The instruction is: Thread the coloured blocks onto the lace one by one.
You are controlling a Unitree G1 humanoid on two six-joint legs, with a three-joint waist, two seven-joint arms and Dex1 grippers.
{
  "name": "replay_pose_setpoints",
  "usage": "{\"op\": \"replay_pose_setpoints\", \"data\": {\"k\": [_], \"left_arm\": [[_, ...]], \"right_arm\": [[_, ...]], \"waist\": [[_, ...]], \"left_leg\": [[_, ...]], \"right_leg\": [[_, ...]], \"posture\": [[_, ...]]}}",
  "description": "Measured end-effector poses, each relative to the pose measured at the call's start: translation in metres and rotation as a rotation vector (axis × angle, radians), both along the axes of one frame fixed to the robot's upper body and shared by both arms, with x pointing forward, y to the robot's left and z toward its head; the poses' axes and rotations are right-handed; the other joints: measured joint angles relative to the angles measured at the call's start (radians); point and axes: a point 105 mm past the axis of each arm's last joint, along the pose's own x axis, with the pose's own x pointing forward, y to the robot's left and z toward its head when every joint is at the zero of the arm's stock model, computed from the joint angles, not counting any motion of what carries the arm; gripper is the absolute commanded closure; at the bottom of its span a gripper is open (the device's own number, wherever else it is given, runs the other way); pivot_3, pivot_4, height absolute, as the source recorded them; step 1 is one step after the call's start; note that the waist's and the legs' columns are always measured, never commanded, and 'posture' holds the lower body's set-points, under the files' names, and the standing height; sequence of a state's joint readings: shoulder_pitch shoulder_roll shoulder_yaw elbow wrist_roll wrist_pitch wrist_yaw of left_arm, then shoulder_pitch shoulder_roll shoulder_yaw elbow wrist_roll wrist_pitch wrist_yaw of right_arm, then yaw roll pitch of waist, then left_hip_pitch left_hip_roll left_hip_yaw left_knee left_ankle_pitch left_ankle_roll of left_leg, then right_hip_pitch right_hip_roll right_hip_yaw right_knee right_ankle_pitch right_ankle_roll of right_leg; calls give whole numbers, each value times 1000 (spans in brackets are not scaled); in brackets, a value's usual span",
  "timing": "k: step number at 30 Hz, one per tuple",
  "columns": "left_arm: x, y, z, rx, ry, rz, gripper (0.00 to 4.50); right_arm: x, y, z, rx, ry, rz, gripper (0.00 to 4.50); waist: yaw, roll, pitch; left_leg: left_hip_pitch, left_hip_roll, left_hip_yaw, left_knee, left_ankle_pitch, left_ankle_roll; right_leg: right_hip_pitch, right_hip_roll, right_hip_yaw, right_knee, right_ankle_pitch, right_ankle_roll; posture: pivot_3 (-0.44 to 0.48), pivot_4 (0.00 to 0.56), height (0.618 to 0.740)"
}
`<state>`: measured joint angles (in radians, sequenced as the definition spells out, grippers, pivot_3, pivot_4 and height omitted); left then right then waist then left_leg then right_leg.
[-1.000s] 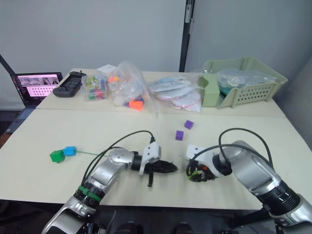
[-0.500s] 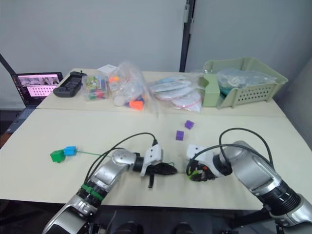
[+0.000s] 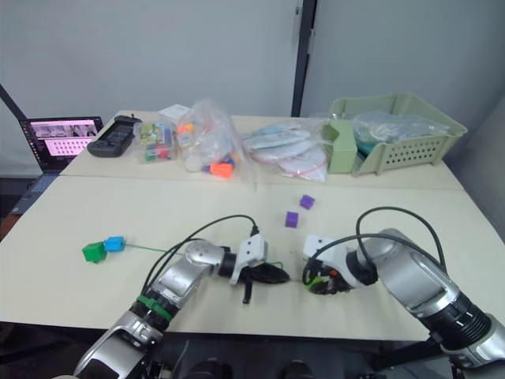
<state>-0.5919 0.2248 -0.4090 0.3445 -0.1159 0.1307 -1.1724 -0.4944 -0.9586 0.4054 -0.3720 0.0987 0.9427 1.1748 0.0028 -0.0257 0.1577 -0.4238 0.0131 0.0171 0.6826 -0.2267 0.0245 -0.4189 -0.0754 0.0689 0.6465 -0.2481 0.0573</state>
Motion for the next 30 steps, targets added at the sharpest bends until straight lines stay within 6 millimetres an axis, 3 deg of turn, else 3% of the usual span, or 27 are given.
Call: {"op": "replay_pose_setpoints", "data": {"k": [10, 30], "left_arm": [[3, 8, 6, 2, -15, 14, 4500], [-5, -8, 9, -26, -8, -28, 4500]], "right_arm": [[0, 1, 0, -25, -12, 32, 3231], [1, 3, 0, -34, -12, 39, 3231]], "waist": [[-1, 0, 0], [-3, 0, 0]], "left_leg": [[0, 0, 0, 0, 0, 0], [0, 0, 0, 0, 0, 0]], "right_leg": [[0, 0, 0, 0, 0, 0], [0, 1, 0, 0, 0, 0]], "posture": [[0, 150, 734], [0, 150, 734]]}}
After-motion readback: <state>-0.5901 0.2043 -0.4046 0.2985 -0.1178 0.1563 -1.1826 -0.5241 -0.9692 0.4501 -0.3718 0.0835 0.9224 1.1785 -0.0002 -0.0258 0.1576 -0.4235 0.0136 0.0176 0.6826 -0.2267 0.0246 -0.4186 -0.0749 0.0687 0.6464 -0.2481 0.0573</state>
